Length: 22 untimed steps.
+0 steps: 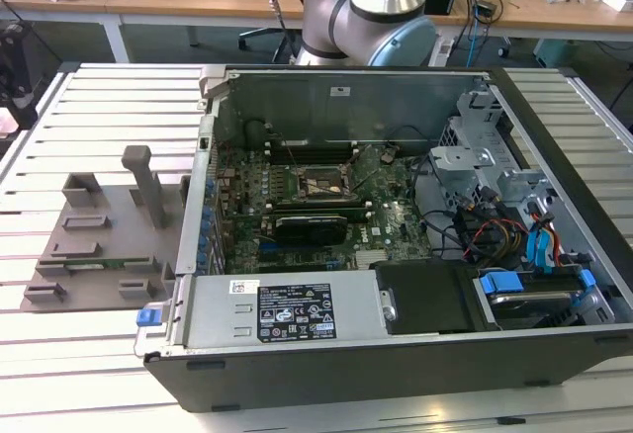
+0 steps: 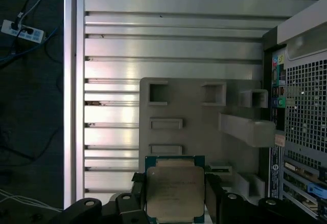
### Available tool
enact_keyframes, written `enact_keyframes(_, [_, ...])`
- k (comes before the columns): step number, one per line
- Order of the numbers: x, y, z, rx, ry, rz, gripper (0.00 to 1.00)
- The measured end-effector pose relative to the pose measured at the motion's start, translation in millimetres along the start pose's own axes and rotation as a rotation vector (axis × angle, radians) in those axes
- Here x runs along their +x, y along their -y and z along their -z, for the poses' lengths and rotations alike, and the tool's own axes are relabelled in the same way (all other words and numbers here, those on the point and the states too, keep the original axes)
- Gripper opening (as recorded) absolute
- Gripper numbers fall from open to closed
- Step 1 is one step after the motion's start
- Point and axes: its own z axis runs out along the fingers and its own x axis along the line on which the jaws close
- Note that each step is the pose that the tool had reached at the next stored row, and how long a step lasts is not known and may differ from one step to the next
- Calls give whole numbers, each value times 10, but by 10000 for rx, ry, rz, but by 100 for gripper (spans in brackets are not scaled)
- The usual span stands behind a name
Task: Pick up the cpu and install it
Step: 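Pick up the cpu and move it towards the insertion slot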
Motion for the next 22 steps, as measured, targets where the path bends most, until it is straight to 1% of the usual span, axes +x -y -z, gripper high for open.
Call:
enact_keyframes(4, [-3, -1, 3, 2, -4, -1, 55])
enact_keyframes(7, [-60, 1, 0, 1, -1, 0, 55])
enact_keyframes(9, [-135, 2, -1, 1, -4, 1, 55])
enact_keyframes(10, [-206, 3, -3, 1, -3, 0, 55])
enact_keyframes(11, [-263, 3, -4, 2, -3, 0, 55])
enact_keyframes(15, [-411, 5, -8, 1, -3, 0, 55])
enact_keyframes(16, [-471, 5, -9, 1, -4, 1, 55])
enact_keyframes(19, [-622, 5, -12, 2, -4, 0, 55])
enact_keyframes(22, [-722, 4, -15, 1, -3, 2, 55])
